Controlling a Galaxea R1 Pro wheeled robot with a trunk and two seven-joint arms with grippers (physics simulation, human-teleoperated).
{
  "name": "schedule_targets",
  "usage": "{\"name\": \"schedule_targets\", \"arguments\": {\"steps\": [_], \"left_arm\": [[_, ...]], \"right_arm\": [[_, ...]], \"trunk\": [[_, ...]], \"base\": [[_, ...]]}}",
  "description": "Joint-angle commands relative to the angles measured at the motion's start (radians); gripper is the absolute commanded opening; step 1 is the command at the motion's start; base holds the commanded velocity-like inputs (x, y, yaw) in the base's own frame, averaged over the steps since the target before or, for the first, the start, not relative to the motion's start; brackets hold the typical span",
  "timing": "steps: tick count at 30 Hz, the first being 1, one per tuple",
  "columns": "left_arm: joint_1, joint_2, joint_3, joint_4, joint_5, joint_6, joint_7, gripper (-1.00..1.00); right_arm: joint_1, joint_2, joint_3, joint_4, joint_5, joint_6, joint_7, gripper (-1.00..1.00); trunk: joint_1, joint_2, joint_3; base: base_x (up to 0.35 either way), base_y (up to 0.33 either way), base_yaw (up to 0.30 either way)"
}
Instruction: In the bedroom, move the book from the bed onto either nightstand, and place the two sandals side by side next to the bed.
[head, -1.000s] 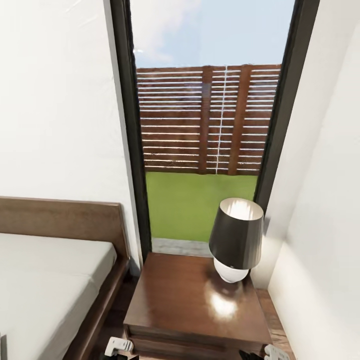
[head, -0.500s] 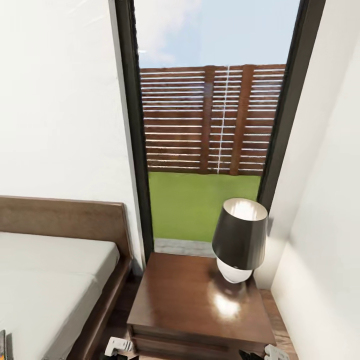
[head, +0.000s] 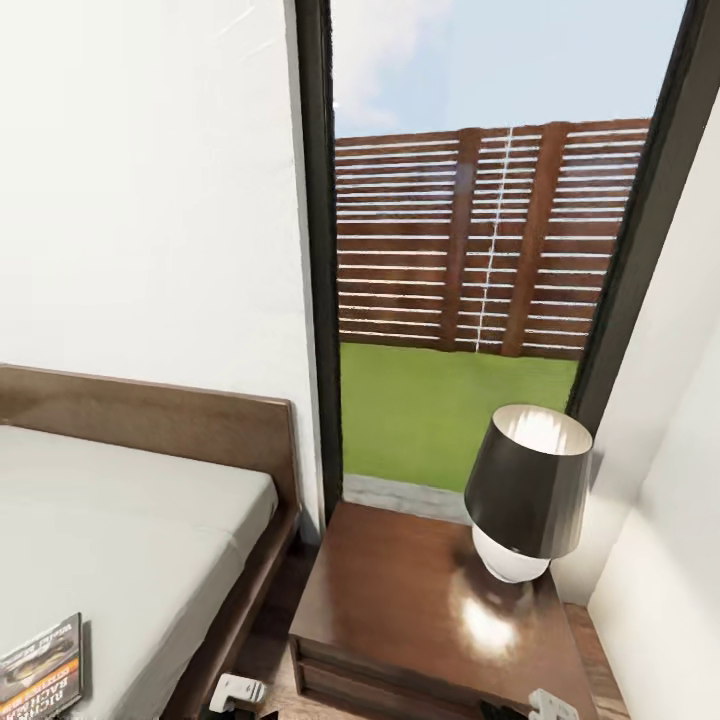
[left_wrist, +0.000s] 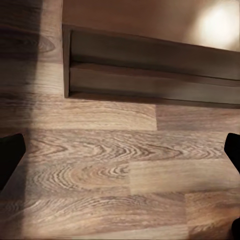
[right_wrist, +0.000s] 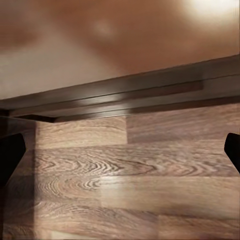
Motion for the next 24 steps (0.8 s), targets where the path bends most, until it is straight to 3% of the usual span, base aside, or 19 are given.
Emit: {"name": "schedule_targets", "arguments": {"steps": [1, 12, 24], "left_arm": [[-0.001, 0.0, 0.008, 0.001, -0.01, -0.004, -0.002, 1.0], [-0.001, 0.0, 0.008, 0.001, -0.01, -0.004, -0.002, 1.0], [-0.001, 0.0, 0.008, 0.001, -0.01, -0.004, -0.002, 1.0]], "right_arm": [[-0.001, 0.0, -0.004, 0.001, -0.004, -0.002, 0.005, 1.0], [-0.001, 0.0, -0.004, 0.001, -0.004, -0.002, 0.005, 1.0], [-0.001, 0.0, -0.004, 0.001, -0.004, -0.002, 0.005, 1.0]], "trunk": [[0.0, -0.001, -0.001], [0.0, -0.001, -0.001], [0.0, -0.001, -0.001]], "base": [[0.0, 0.0, 0.285], [0.224, 0.017, 0.087], [0.02, 0.003, 0.056]]}}
